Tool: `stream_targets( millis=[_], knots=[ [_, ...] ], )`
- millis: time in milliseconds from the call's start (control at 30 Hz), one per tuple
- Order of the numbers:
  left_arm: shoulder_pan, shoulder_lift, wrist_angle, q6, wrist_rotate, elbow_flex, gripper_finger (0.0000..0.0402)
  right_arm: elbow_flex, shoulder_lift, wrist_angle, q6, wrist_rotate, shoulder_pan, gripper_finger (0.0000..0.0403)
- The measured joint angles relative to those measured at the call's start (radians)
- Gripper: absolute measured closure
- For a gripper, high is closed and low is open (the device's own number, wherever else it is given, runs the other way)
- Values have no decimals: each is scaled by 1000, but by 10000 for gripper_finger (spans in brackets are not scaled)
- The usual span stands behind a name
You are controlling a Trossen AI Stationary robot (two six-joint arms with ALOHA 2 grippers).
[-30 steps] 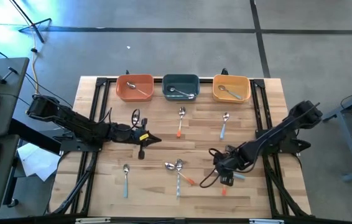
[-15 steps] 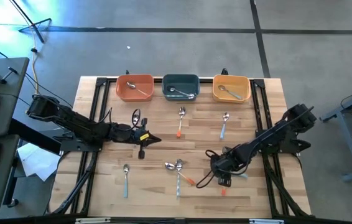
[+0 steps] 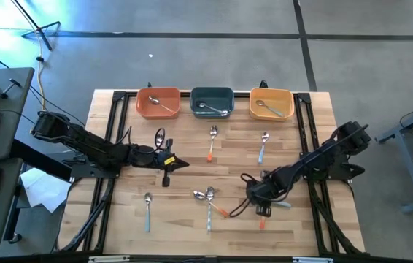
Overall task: Sort silverware by color (type)
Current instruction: Put the blue spoon into the yellow bin
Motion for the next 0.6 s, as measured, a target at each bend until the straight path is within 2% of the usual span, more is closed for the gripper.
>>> stream_targets(
  millis=[233,500,600],
  knots=[
    [0,0,0,0,0,0,401,35,7,-30,-36,-41,-31,286],
    [0,0,-6,0,0,0,401,109,5,-30,-86,-34,-56,290],
    [0,0,-9,0,0,0,401,138,4,-97,-101,-34,-74,291]
  ],
)
